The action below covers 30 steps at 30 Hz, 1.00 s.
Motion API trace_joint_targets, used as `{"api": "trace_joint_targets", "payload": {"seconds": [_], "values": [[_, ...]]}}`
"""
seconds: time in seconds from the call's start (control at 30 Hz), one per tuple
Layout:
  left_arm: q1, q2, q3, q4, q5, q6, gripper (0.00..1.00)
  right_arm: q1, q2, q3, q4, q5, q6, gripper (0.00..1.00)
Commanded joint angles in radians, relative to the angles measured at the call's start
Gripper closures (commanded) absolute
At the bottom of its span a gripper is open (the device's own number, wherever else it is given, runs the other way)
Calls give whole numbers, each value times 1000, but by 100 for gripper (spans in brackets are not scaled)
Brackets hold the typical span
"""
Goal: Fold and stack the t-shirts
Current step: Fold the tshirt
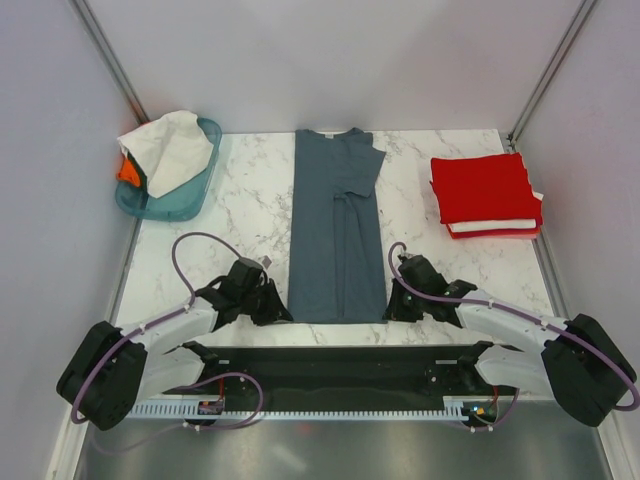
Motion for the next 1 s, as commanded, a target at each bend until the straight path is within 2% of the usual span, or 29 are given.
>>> {"api": "trace_joint_targets", "payload": {"seconds": [0.0,0.03,0.07,0.2,0.33,0.47,0.67,0.97], "values": [[-4,1,-8,35,14,-17,89,6,-11,-4,-17,-12,6,93],[-4,-5,-5,36,13,-20,96,6,-15,-2,-19,-12,9,94],[-4,-8,2,35,14,-20,98,6,-20,1,-22,-12,9,98],[1,-15,52,9,11,-14,98,5,-46,82,-77,22,-8,100],[33,0,124,-7,68,-8,98,-2,-46,189,-118,77,-38,100],[70,46,259,-23,97,32,98,-54,11,317,-118,80,-92,100],[211,201,455,-5,162,78,98,-181,194,499,-94,68,-164,100],[314,509,747,4,108,109,98,-298,521,755,-57,44,-183,100]]}}
